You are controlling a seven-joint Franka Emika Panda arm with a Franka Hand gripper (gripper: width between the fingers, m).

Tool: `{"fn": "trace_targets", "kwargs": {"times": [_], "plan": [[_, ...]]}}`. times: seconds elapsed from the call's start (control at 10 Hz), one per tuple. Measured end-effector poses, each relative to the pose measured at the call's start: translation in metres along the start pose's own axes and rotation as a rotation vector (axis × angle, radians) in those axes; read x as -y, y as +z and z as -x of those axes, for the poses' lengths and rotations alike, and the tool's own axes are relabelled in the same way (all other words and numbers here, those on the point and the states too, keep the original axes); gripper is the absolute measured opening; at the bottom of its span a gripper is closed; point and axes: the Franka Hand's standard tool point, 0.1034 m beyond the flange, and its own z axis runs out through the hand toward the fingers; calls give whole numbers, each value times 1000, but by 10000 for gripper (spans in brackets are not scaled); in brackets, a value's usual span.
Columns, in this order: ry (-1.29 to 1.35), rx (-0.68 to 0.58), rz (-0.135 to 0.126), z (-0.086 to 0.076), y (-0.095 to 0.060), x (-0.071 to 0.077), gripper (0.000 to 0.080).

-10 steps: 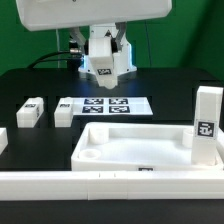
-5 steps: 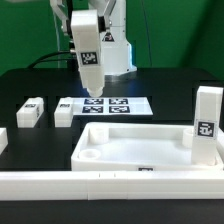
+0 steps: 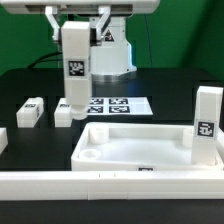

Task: Assemble desk

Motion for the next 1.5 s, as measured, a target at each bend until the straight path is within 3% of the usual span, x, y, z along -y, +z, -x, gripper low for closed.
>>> {"fn": "trace_targets", "kwargs": {"times": [0.4, 0.8, 1.1, 1.3, 1.5], "plan": [[-9, 25, -22, 3, 14, 9, 291], [75, 93, -87, 11, 15, 66, 291], [33, 89, -78, 10, 16, 58, 291], [-10, 100, -90, 7, 4, 25, 291], [-13, 56, -65, 13, 13, 19, 291]]}}
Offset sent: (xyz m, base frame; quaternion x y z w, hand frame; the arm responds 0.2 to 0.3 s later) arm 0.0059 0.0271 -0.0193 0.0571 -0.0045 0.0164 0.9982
